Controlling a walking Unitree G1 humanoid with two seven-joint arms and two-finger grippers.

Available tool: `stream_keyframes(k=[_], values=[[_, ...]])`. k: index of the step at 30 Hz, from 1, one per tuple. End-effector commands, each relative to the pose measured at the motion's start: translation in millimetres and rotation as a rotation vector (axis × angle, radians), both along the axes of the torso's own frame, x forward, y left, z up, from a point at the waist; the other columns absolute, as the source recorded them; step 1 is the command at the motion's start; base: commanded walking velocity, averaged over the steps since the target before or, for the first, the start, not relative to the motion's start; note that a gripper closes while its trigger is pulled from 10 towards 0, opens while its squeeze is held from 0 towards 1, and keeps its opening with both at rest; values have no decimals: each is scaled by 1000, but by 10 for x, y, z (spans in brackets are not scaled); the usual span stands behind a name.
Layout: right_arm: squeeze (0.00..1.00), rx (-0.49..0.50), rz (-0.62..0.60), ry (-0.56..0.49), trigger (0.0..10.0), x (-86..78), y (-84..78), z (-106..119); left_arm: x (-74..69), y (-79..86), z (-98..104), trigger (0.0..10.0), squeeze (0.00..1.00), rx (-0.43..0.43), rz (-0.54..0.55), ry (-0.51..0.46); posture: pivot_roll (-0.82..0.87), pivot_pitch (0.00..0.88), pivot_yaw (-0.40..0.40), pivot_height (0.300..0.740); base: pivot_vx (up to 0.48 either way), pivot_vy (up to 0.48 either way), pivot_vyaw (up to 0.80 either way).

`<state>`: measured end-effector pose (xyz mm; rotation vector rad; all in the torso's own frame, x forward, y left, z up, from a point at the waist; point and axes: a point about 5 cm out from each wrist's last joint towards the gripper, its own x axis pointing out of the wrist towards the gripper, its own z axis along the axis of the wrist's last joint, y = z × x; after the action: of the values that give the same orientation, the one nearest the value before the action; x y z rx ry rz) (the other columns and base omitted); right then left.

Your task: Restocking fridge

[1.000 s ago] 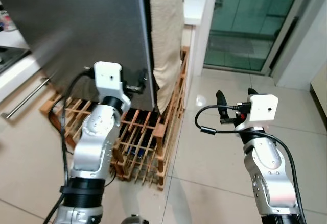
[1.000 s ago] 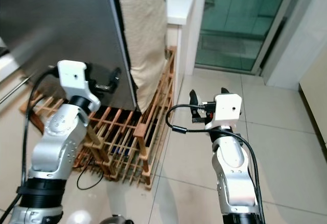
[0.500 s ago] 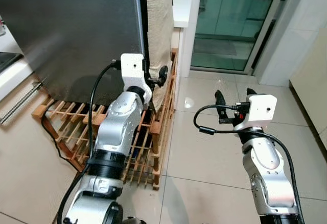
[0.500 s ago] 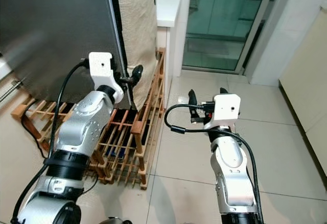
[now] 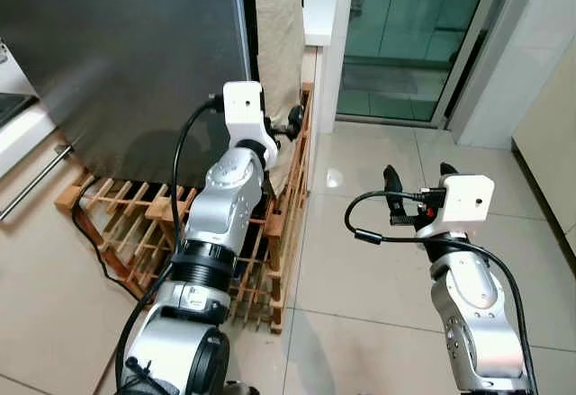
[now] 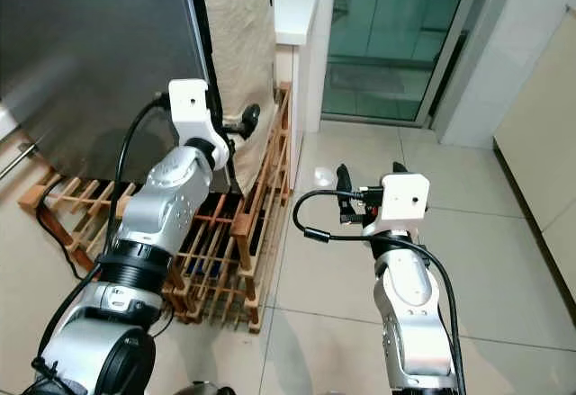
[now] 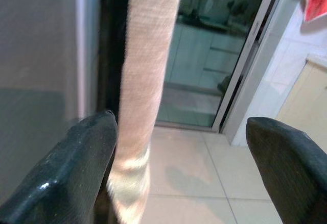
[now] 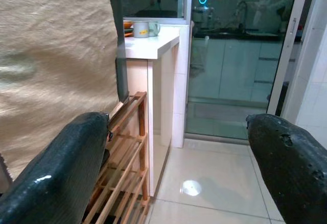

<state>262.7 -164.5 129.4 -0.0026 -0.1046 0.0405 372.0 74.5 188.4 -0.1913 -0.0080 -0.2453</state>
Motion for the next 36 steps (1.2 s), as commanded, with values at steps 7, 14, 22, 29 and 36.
stream_keyframes(k=[7, 14, 22, 29, 36], values=[[0, 10, -15, -2, 10000, -87, 23, 15, 107, -44, 107, 10000, 0, 22, 35, -29, -127, 0, 93, 740, 0, 0, 0], [0, 10, -26, 5, 10000, -123, 7, 10, 131, -81, 143, 10000, 0, 24, 44, -44, -138, 0, 99, 740, 0, 0, 0], [0, 7, -35, 14, 10000, -154, -1, 4, 165, -61, 101, 10000, 0, -112, 103, 32, -148, 0, 105, 740, 0, 0, 0], [0, 7, -43, 17, 10000, -177, -11, 5, 113, 20, 88, 10000, 0, -81, 93, 2, -153, 0, 116, 740, 0, 0, 0], [0, 11, -44, 25, 10000, -194, -14, -21, -120, 306, -37, 10000, 0, 51, 115, -67, -128, 0, 107, 740, 0, 0, 0]])
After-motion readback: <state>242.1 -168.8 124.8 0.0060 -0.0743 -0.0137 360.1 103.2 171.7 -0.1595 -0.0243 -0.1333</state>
